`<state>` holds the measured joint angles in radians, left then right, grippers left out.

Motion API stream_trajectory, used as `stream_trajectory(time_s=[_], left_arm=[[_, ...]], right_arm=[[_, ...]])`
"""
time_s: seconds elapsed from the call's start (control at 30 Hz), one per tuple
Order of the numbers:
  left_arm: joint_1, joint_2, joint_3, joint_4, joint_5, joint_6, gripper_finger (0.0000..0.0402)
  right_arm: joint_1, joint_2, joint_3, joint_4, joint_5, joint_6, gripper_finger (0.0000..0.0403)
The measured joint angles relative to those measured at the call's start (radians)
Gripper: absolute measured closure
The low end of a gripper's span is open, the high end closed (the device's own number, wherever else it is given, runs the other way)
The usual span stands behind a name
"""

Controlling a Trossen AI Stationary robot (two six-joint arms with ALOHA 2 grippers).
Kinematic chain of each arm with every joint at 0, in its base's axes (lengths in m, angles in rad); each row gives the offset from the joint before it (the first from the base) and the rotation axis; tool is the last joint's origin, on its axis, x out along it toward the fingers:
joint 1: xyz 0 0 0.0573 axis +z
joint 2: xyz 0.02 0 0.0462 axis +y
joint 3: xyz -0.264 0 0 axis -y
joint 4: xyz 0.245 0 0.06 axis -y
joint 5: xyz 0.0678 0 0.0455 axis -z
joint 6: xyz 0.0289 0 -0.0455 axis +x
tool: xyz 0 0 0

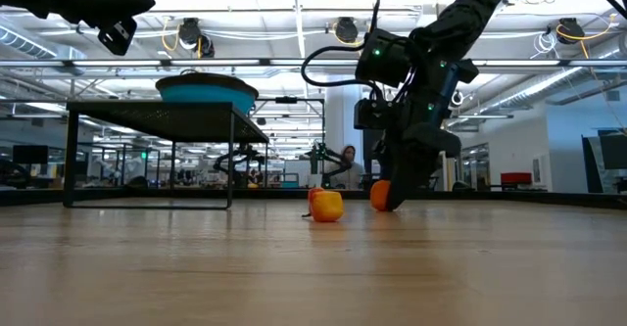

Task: Pick & Place Fruit
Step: Put the orange into the blue strainer bowl on the shelf

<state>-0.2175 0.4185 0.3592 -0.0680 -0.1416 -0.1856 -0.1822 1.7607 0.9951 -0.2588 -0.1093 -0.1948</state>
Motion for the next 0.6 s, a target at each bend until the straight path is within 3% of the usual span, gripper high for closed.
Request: stream_trajectory(time_s=[0.13,0.4,0.6], left_arm=[[0.0,0.0,0.0,-0.01,0.0,0.0,0.0391],[0.0,0.0,0.0,-0.011,0.0,0.0,0.0391],[0.0,0.0,0.0,-0.011,0.001,-0.001,0.0382]], right_arm=[[0.0,-0.005,0.0,-0.001,-0.012,0.006,0.0227],[0.0,-0.069,-0.001,0.019,-0.168,0.183,0.0241],[0.0,-0.155,0.0,0.111,-0.384,0.4,0.0241]])
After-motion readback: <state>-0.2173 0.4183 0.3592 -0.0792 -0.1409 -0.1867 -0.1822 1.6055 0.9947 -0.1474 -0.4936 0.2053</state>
